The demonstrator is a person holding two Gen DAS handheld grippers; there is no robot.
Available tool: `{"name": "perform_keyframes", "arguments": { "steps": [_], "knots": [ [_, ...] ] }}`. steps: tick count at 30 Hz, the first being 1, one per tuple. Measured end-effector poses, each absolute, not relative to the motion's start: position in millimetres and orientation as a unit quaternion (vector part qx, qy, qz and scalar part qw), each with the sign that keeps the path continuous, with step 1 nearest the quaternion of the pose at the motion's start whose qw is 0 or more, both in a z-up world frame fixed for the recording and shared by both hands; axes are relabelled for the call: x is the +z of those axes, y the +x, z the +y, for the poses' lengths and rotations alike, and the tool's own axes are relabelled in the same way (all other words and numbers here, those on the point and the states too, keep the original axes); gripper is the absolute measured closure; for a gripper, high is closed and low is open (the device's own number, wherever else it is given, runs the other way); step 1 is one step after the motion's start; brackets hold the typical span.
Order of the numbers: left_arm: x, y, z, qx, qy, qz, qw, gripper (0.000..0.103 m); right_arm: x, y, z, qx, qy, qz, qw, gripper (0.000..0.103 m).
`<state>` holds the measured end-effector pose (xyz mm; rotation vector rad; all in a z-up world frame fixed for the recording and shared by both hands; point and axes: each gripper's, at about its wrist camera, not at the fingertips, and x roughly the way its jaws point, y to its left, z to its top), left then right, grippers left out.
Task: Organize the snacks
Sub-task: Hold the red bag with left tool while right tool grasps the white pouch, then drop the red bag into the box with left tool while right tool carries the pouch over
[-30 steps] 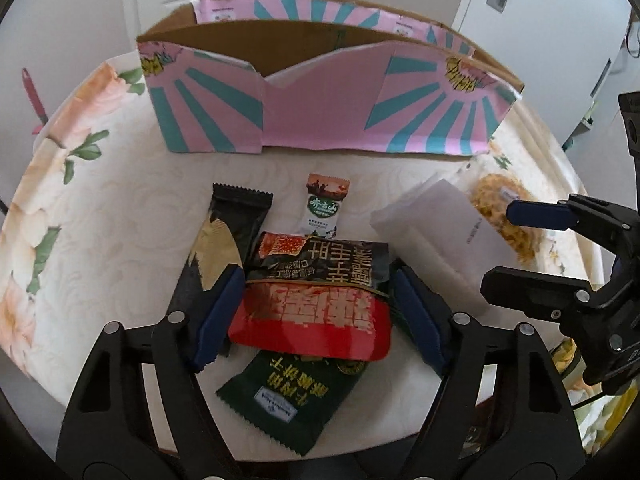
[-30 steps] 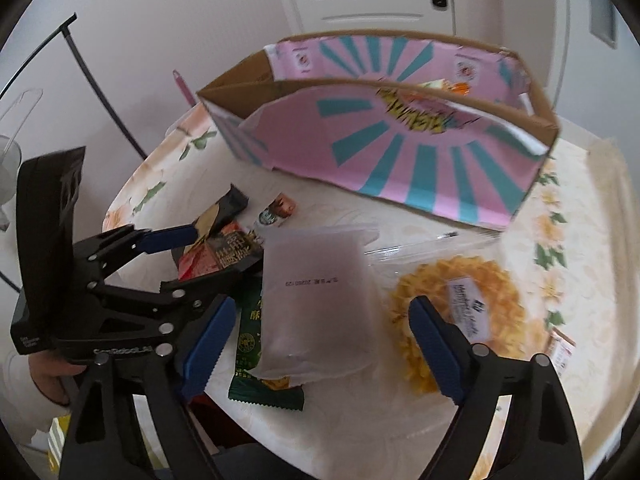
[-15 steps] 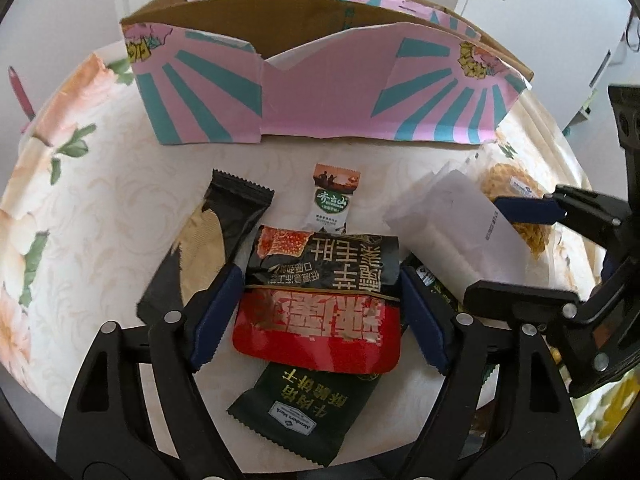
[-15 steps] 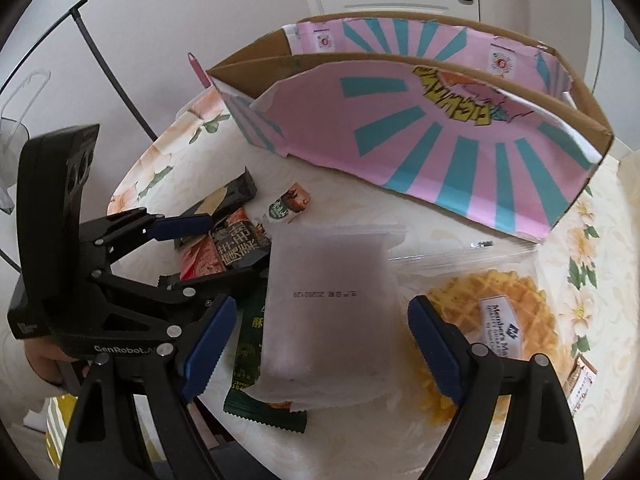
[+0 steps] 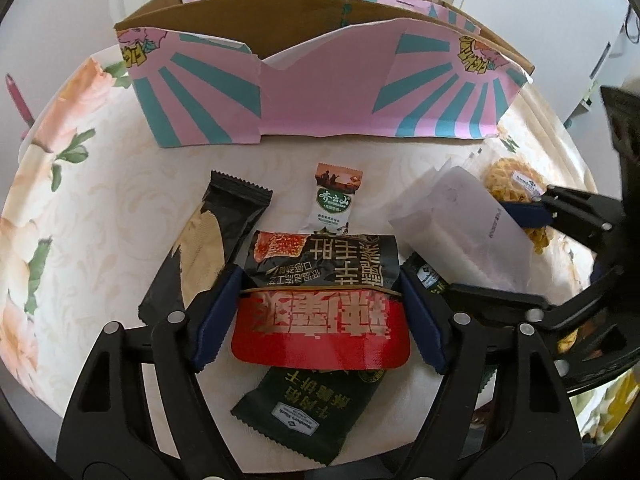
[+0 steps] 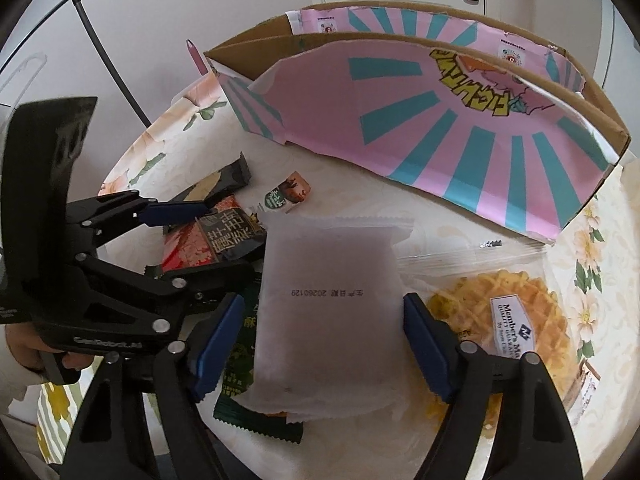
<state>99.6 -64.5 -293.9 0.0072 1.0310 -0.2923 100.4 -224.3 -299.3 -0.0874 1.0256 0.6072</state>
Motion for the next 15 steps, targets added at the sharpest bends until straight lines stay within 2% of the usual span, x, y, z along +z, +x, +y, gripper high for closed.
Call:
{"name": "perform_keyframes", "arguments": {
  "steps": [3, 5, 7, 15],
  "knots": [
    [-291, 97, -61, -0.134, -0.001, 0.490, 0.861, 0.028, -303, 101, -222, 0.281, -0.047, 0.483, 0.828, 0.028],
    [-289, 95, -59, -0.132, -0.005, 0.487, 0.863, 0.028, -303, 101, -221, 0.277, -0.057, 0.478, 0.832, 0.038],
    [-285, 93, -58, -0.132, -0.008, 0.482, 0.866, 0.028, -303, 102, -221, 0.274, -0.063, 0.475, 0.834, 0.043],
    [-263, 89, -59, -0.123, -0.006, 0.467, 0.876, 0.028, -291, 101, -234, 0.264, -0.046, 0.473, 0.840, 0.045]
  ]
}}
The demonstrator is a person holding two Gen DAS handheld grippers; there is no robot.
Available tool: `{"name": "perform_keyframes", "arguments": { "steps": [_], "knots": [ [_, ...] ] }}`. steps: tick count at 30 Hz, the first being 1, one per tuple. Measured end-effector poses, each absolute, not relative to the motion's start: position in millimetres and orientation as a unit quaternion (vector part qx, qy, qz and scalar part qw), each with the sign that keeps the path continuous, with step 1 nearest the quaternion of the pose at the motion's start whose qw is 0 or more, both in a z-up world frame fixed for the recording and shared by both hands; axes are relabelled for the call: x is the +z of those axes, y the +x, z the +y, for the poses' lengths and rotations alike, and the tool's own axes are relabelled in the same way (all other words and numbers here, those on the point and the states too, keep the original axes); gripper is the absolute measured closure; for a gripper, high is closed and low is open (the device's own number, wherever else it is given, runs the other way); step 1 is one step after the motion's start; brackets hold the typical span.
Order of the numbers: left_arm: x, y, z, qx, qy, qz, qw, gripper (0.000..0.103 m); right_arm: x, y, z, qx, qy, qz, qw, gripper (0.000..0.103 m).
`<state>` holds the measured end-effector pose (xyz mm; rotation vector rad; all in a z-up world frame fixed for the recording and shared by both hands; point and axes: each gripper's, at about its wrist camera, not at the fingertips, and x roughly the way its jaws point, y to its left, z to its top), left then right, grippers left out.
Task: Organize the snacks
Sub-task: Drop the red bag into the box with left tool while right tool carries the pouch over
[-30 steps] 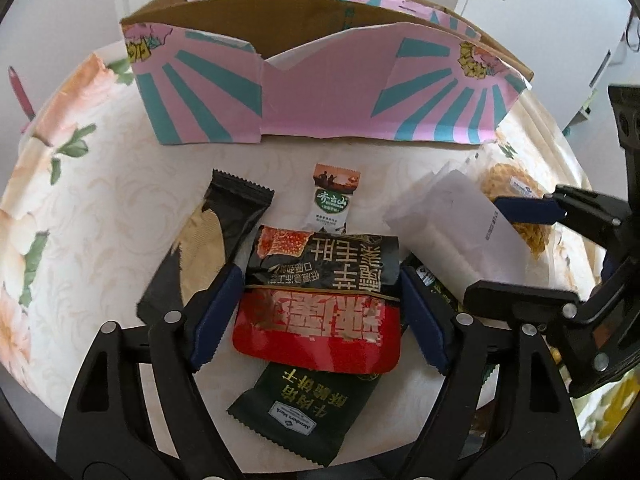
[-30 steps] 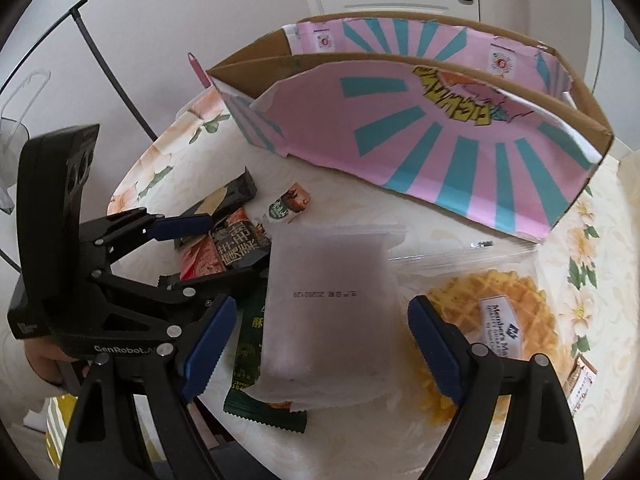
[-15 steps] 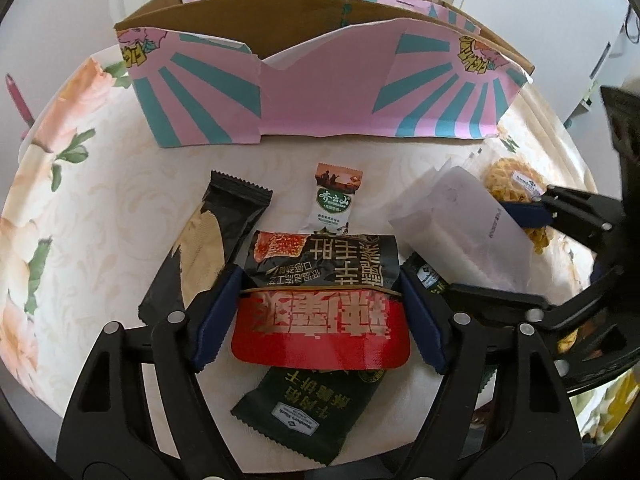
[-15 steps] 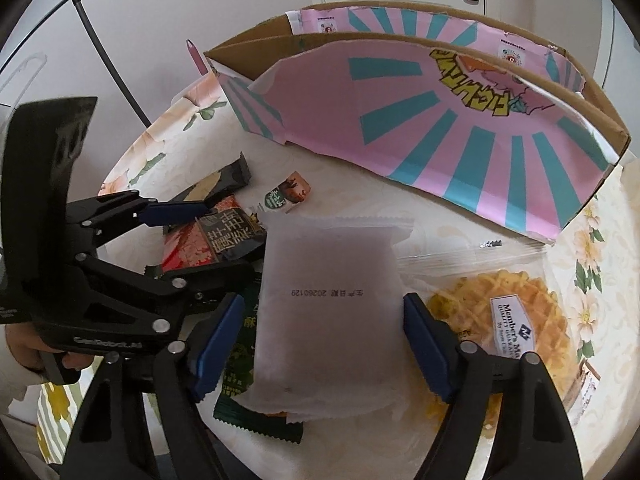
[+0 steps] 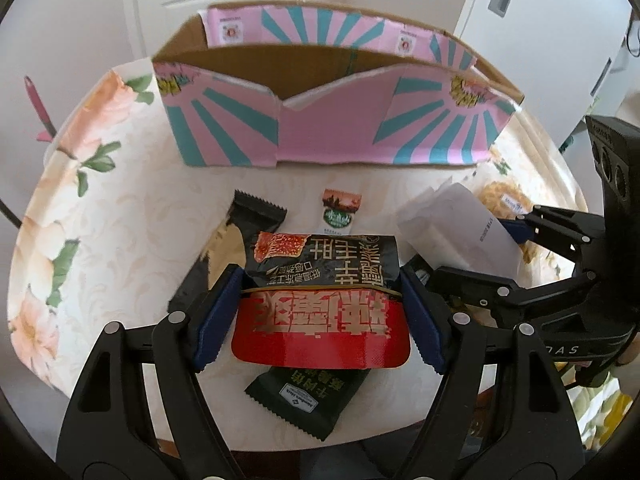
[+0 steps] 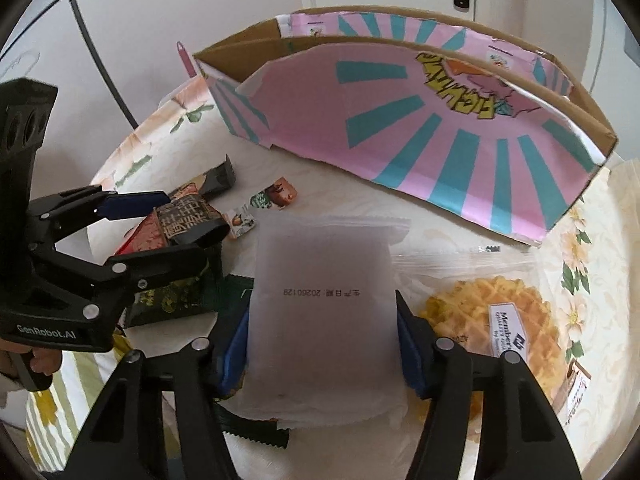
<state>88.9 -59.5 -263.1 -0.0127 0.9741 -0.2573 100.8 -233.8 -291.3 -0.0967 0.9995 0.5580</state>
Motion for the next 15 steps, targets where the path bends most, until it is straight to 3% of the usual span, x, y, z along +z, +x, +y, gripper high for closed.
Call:
{"name": "perform_keyframes", "arguments": {
  "steps": [15],
  "knots": [
    [-150, 90, -62, -0.085, -0.016, 0.400, 0.912, 0.028, -184, 101, -268, 0.265, -0.023, 0.416, 0.869, 0.045]
  ]
}}
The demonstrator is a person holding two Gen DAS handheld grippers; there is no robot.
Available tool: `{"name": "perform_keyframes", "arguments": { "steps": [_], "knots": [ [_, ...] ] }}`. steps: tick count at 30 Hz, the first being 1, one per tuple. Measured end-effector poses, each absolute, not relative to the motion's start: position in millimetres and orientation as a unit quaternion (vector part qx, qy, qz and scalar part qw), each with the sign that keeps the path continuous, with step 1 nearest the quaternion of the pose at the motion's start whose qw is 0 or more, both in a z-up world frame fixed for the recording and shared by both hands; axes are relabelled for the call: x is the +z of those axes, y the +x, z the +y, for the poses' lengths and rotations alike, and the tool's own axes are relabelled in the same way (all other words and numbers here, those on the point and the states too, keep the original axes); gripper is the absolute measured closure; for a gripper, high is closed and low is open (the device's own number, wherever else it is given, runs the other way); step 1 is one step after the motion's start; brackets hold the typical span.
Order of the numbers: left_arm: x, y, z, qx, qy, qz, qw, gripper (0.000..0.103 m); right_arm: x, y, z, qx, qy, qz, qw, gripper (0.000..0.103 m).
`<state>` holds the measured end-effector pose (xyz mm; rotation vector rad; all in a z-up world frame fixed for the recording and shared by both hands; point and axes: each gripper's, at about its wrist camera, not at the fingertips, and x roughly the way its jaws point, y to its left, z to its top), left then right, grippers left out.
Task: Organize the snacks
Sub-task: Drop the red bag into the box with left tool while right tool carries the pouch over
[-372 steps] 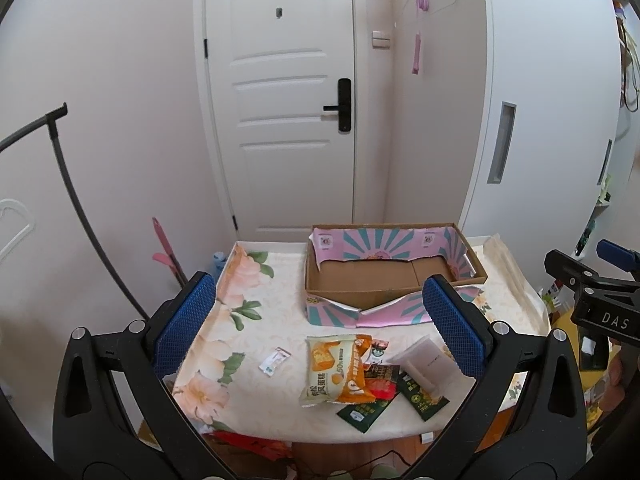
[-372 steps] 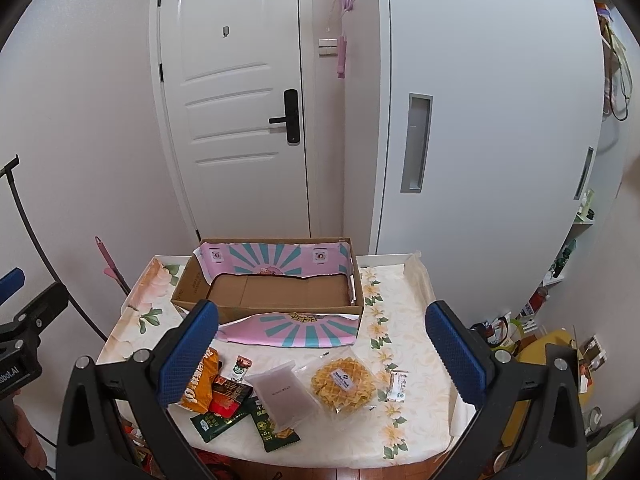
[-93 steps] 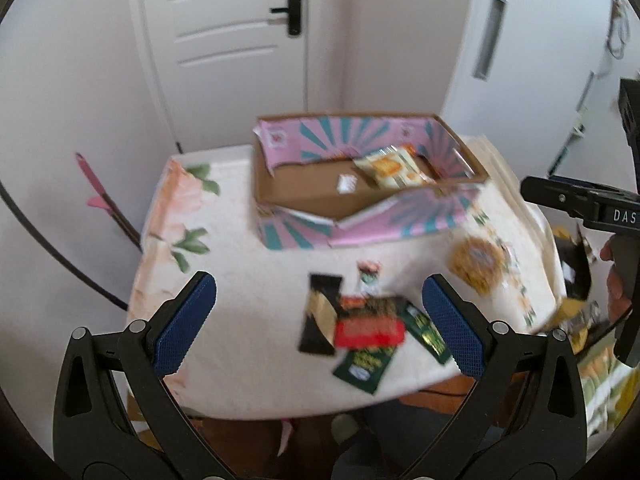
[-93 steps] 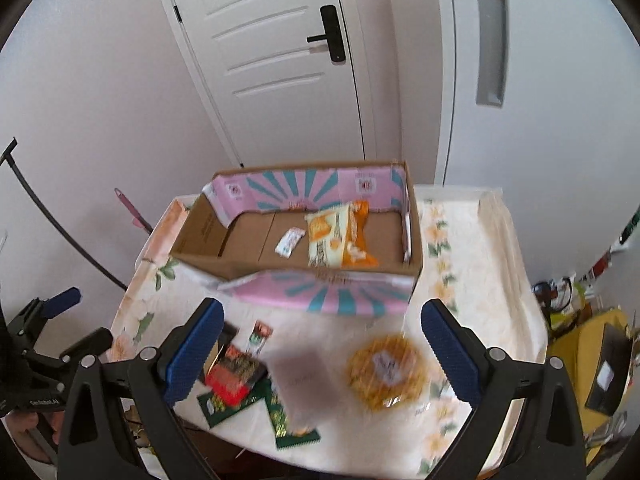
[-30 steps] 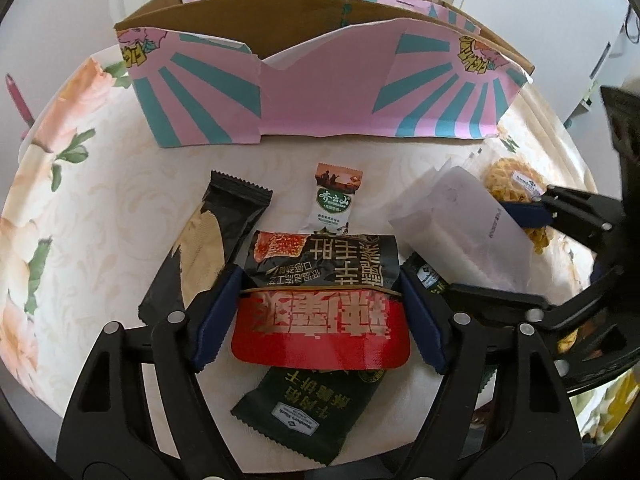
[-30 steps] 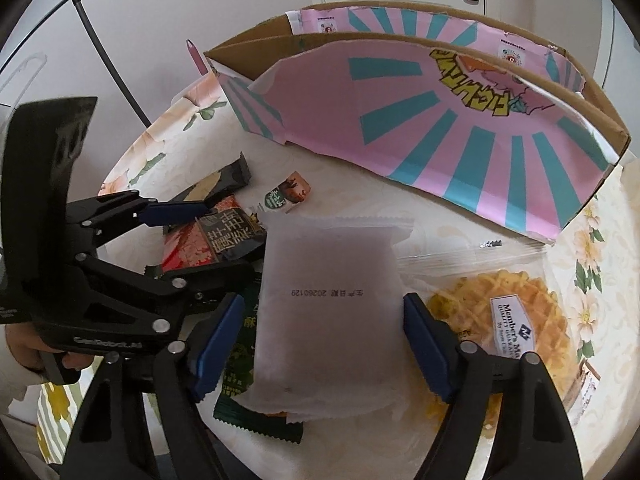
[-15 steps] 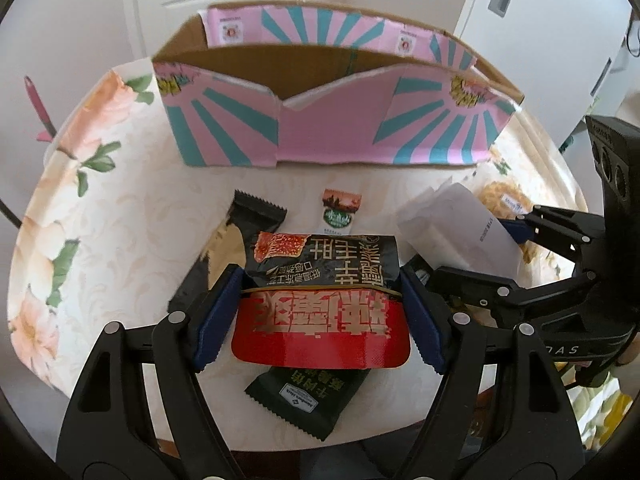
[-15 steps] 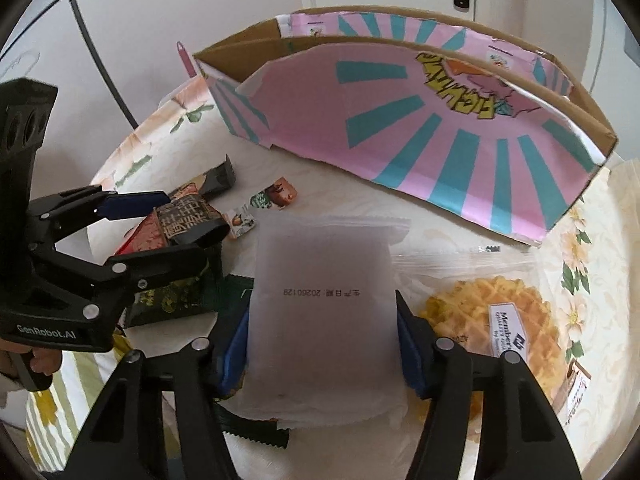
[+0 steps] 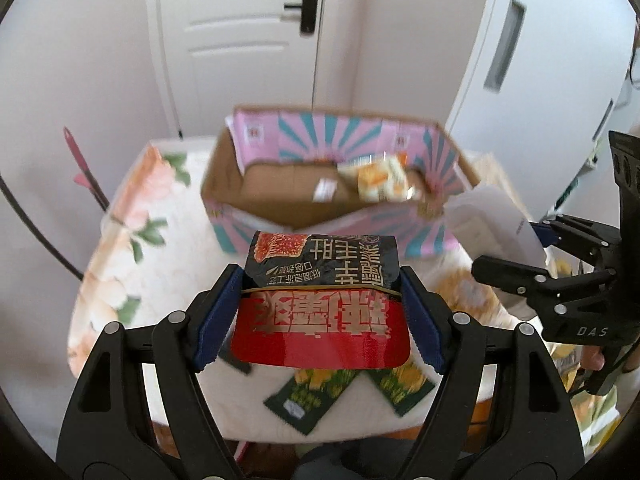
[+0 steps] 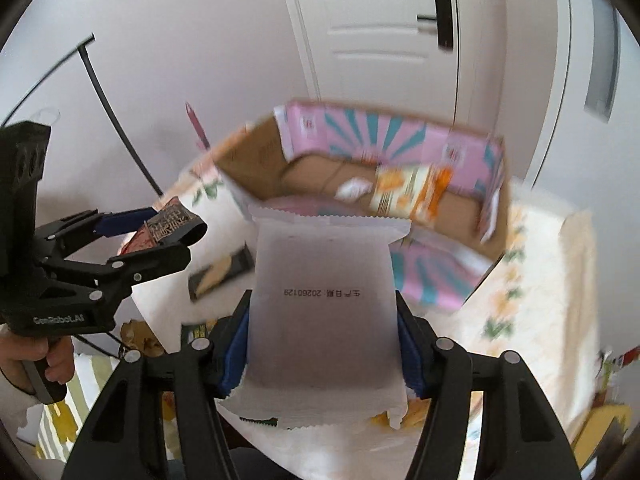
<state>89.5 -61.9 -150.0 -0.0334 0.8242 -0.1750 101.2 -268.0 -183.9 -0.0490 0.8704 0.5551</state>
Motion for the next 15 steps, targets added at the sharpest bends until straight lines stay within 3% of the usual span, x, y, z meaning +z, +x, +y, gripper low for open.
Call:
{"name": "perform_keyframes", "arguments": {
  "steps": [7, 15],
  "knots": [
    [-110, 140, -54, -0.095, -0.003, 0.379, 0.921, 0.028, -132, 132, -271, 0.248, -0.026, 0.380, 0.891, 0.045],
    [-116, 224, -42, -0.130, 0.003, 0.400, 0.907, 0.028, -121, 186, -259, 0.200, 0.005, 0.387, 0.900, 0.045]
  ]
}}
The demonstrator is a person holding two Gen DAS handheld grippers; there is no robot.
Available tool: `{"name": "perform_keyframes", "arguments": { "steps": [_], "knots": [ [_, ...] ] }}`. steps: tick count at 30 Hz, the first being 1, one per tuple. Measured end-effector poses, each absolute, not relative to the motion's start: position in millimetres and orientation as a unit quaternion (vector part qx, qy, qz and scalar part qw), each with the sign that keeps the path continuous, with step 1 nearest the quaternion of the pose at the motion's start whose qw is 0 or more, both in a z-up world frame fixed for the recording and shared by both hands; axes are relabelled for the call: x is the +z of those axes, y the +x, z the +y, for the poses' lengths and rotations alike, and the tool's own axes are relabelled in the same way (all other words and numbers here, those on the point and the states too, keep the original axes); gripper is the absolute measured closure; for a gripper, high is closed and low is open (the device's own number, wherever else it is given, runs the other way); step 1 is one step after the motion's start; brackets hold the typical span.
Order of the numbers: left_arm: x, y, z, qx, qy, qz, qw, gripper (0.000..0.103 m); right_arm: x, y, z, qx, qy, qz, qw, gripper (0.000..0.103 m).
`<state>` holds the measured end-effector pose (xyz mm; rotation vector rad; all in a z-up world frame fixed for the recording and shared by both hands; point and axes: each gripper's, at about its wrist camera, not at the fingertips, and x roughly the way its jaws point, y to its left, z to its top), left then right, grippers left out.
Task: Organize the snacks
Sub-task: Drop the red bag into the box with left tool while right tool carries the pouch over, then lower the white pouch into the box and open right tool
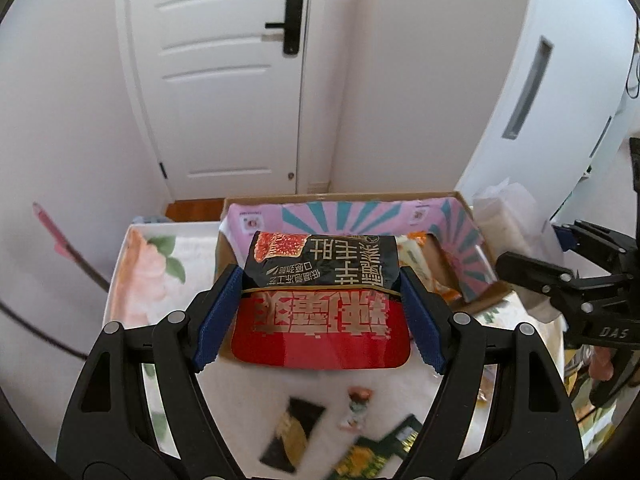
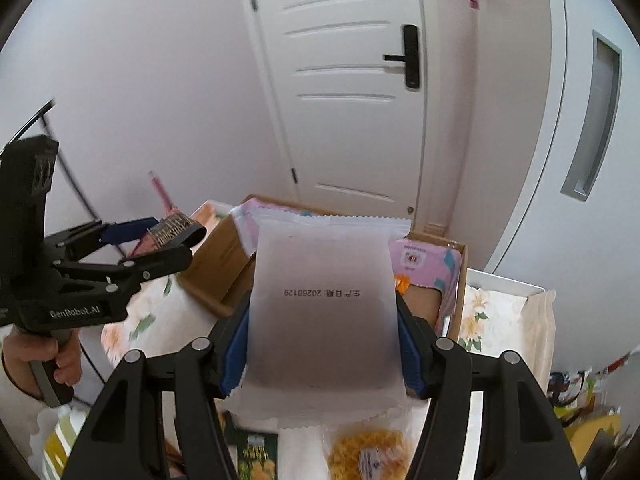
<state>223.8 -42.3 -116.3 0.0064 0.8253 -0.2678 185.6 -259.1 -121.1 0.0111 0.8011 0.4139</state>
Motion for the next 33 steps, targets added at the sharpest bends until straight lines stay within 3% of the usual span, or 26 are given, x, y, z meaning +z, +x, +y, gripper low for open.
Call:
{"name": "perform_keyframes", "arguments": {
  "steps": [11, 15, 33],
  "knots": [
    [-175, 290, -44, -0.167, 0.035, 0.465, 0.869, 0.025, -140, 235, -246, 0.140, 0.052, 0.430, 0.890, 0.045],
    [-181, 296, -47, -0.176, 0.050, 0.469, 0.864, 0.003, -152, 247, -242, 0.128, 0.065, 0.447, 0.883, 0.045],
    [-156, 270, 3, -0.138, 0.041, 0.442, 0.885, 0.003, -189, 277, -210, 0.141, 0.070, 0.506, 0.848, 0.045]
  ]
}}
